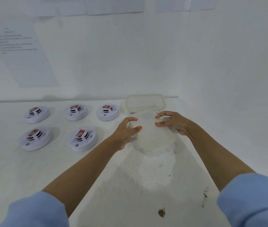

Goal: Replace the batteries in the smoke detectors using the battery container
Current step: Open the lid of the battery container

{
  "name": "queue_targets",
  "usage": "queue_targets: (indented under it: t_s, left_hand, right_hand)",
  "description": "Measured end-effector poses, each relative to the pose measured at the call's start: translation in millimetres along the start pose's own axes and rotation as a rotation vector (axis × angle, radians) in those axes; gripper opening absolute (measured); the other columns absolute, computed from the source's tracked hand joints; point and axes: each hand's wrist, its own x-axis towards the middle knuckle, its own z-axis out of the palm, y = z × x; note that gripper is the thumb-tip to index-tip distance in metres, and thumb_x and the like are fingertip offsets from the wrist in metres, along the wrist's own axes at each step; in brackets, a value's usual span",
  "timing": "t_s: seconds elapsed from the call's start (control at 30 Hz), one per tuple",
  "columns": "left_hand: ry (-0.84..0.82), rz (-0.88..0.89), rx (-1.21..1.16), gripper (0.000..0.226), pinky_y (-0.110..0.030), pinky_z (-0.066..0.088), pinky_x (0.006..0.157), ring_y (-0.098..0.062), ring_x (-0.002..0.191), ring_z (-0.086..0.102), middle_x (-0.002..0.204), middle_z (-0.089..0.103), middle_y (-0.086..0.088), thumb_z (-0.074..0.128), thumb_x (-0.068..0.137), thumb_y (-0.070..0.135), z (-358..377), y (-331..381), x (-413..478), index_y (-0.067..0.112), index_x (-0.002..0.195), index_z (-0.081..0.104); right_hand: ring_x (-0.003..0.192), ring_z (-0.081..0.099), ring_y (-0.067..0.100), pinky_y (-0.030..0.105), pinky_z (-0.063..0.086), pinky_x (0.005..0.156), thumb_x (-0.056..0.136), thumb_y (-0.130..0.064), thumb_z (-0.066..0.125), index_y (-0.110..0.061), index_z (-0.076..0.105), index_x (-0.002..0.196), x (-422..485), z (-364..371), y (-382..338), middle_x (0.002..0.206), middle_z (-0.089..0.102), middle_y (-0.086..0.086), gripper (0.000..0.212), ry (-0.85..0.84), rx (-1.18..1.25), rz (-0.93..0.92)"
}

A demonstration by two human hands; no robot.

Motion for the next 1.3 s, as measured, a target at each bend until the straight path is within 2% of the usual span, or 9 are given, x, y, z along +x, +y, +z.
queue_targets:
  t_s: [0.1, 0.2, 0.3, 0.47, 0.67, 0.83, 0.93, 1.07, 1.3]
  left_hand:
    - [0.025, -0.01, 0.035, 0.037, -0.036, 0.053, 0.08, -0.031, 0.114, 0.049, 0.134, 0.043, -0.012, 0.062, 0.086, 0.008, 2, 0, 0, 0.021, 0.117, 0.047]
    - [0.117, -0.03, 0.194, 0.046, -0.035, 0.052, 0.08, -0.029, 0.112, 0.048, 0.131, 0.041, -0.011, 0.066, 0.084, 0.013, 3, 2, 5, 0.026, 0.123, 0.044]
    - [0.243, 0.061, 0.442, 0.056, -0.037, 0.044, 0.091, -0.025, 0.114, 0.042, 0.127, 0.036, -0.005, 0.07, 0.077, 0.018, 2, 13, 16, 0.032, 0.125, 0.045]
    - [0.039, 0.099, 0.422, 0.03, -0.025, 0.04, 0.074, -0.013, 0.104, 0.047, 0.122, 0.05, 0.004, 0.062, 0.087, 0.018, -8, 24, 18, 0.028, 0.115, 0.056]
    - [0.029, 0.001, 0.459, 0.033, -0.032, 0.055, 0.071, -0.016, 0.091, 0.057, 0.116, 0.053, 0.002, 0.067, 0.084, 0.028, -23, 25, 18, 0.036, 0.113, 0.052]
    - [-0.016, -0.046, 0.466, 0.045, -0.034, 0.058, 0.069, -0.03, 0.099, 0.062, 0.122, 0.051, -0.003, 0.069, 0.082, 0.034, -24, 25, 15, 0.041, 0.118, 0.044]
    - [-0.025, -0.018, 0.43, 0.039, -0.033, 0.056, 0.069, -0.027, 0.112, 0.052, 0.126, 0.045, -0.001, 0.067, 0.084, 0.031, -21, 23, 14, 0.042, 0.115, 0.047]
    - [-0.076, 0.0, 0.311, 0.037, -0.034, 0.053, 0.081, -0.023, 0.114, 0.05, 0.127, 0.049, -0.002, 0.063, 0.087, 0.016, -30, 23, 18, 0.034, 0.117, 0.052]
    - [0.014, 0.101, 0.354, 0.042, -0.032, 0.045, 0.089, -0.022, 0.117, 0.046, 0.129, 0.048, -0.004, 0.066, 0.083, 0.011, -33, 24, 25, 0.02, 0.123, 0.054]
  right_hand:
    - [0.083, 0.065, 0.024, 0.044, 0.052, 0.088, 0.068, -0.012, 0.079, -0.021, 0.068, 0.087, -4, -3, -3, 0.082, 0.067, 0.001, 0.023, -0.016, -0.102, -0.001]
    - [0.081, 0.06, 0.017, 0.028, 0.053, 0.073, 0.072, -0.014, 0.077, -0.018, 0.068, 0.1, -10, 4, -11, 0.069, 0.063, -0.013, 0.03, 0.04, -0.198, -0.107]
    - [0.096, 0.052, 0.017, 0.02, 0.044, 0.07, 0.078, -0.02, 0.072, -0.023, 0.057, 0.125, -17, 10, -19, 0.085, 0.053, -0.013, 0.049, 0.1, -0.323, -0.147]
    - [0.083, 0.066, 0.026, 0.032, 0.056, 0.066, 0.077, -0.029, 0.073, -0.054, 0.019, 0.138, -43, -15, -23, 0.118, 0.057, 0.007, 0.085, -0.226, -0.385, 0.292]
    - [0.064, 0.052, 0.021, 0.025, 0.049, 0.054, 0.08, -0.013, 0.071, -0.043, 0.042, 0.128, -33, -18, -20, 0.089, 0.057, 0.016, 0.064, -0.058, -0.302, 0.085]
    - [0.089, 0.051, 0.02, 0.021, 0.037, 0.06, 0.085, -0.012, 0.065, -0.026, 0.063, 0.096, -15, -15, -14, 0.096, 0.06, 0.008, 0.018, 0.198, -0.19, -0.122]
    - [0.102, 0.051, 0.014, 0.023, 0.041, 0.074, 0.083, -0.016, 0.067, -0.023, 0.064, 0.104, -17, -21, -13, 0.111, 0.057, 0.0, 0.022, 0.145, -0.244, -0.066]
    - [0.065, 0.046, 0.015, 0.022, 0.046, 0.059, 0.082, -0.014, 0.068, -0.019, 0.064, 0.108, -21, -31, -11, 0.07, 0.044, 0.001, 0.027, 0.034, -0.161, 0.033]
    - [0.054, 0.044, 0.013, 0.021, 0.042, 0.054, 0.081, -0.004, 0.067, -0.015, 0.065, 0.102, -12, -33, -17, 0.066, 0.042, 0.003, 0.024, 0.086, -0.143, -0.059]
